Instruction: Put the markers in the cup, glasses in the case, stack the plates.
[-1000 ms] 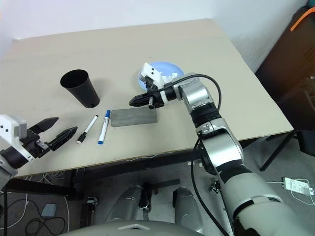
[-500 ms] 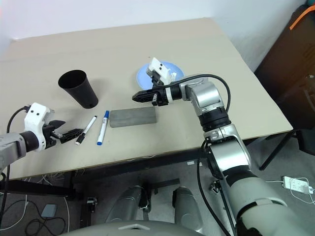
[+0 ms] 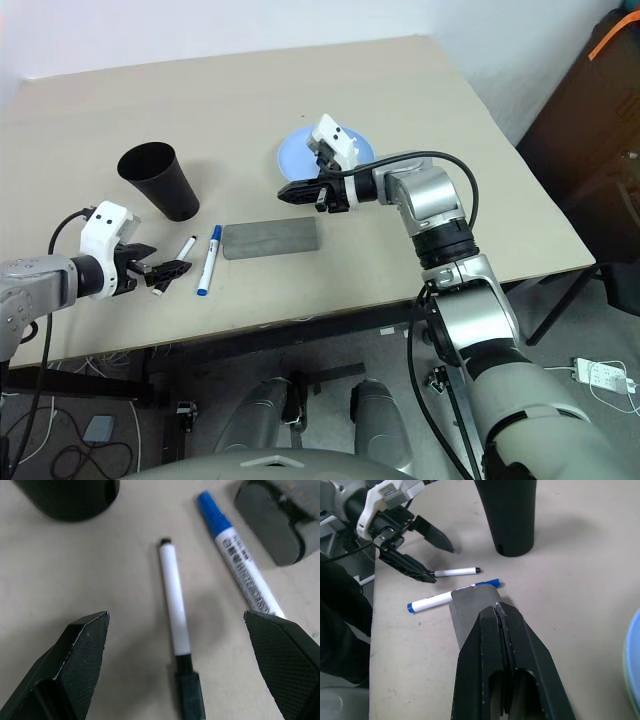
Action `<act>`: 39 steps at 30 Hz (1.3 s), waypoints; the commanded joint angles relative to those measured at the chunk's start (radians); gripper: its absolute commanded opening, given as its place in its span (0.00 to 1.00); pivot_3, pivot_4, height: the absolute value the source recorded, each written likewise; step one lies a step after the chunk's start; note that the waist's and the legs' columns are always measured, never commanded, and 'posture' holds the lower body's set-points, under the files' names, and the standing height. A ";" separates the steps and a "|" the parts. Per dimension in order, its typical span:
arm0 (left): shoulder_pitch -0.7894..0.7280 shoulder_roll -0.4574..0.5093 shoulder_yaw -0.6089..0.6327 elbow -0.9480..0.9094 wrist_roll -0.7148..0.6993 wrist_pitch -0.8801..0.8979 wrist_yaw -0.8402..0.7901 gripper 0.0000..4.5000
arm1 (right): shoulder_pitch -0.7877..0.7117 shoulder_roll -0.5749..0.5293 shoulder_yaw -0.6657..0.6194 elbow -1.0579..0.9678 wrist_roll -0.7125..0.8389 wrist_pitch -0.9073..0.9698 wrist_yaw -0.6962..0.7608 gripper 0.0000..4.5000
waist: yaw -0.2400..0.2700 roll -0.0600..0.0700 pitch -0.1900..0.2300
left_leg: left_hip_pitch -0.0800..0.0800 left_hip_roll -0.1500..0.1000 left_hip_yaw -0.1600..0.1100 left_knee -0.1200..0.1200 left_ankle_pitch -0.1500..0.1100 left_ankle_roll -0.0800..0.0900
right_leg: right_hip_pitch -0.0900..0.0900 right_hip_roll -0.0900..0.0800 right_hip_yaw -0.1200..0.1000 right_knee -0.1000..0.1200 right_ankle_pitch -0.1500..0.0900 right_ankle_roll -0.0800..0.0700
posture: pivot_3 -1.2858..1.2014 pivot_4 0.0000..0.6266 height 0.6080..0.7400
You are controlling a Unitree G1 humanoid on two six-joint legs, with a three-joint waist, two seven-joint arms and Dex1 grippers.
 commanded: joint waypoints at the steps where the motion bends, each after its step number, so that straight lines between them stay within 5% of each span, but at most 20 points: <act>1: -0.046 0.000 0.012 -0.026 -0.014 0.102 0.026 1.00 | -0.008 -0.007 0.003 -0.027 0.012 -0.008 -0.006 0.00 | 0.000 0.000 0.000 | 0.000 0.000 0.000 0.000 0.000 0.000 | 0.000 0.000 0.000 0.000 0.000 0.000 | 0.52 0.24 0.79; 13: -0.075 -0.033 0.011 -0.028 -0.007 0.199 0.052 0.96 | -0.015 -0.017 0.017 -0.001 0.001 -0.034 -0.031 0.00 | 0.000 0.000 0.000 | 0.000 0.000 0.000 0.004 0.000 0.000 | 0.001 0.000 0.000 0.001 0.000 0.000 | 0.52 0.24 0.79; 17: -0.074 -0.033 0.019 -0.038 -0.019 0.213 0.042 0.73 | -0.017 -0.020 0.020 0.005 0.000 -0.039 -0.035 0.00 | 0.000 0.000 0.000 | 0.000 0.000 0.000 0.005 0.000 0.000 | 0.001 0.000 0.000 0.001 0.000 0.000 | 0.52 0.24 0.79; 26: -0.074 -0.021 0.020 -0.057 -0.021 0.255 0.023 0.01 | -0.020 -0.016 0.021 0.018 0.003 -0.039 -0.044 0.00 | 0.000 0.000 0.000 | 0.000 0.000 0.000 0.005 0.000 0.000 | 0.001 0.000 0.000 0.001 0.000 0.000 | 0.52 0.24 0.79; 39: 0.011 -0.032 0.127 -0.129 -0.004 -0.165 -0.101 0.01 | -0.026 -0.021 0.025 0.030 0.004 -0.040 -0.038 0.00 | -0.001 -0.001 0.000 | 0.000 0.000 0.000 0.005 0.000 0.000 | 0.001 0.000 0.000 0.001 0.000 0.000 | 0.52 0.24 0.79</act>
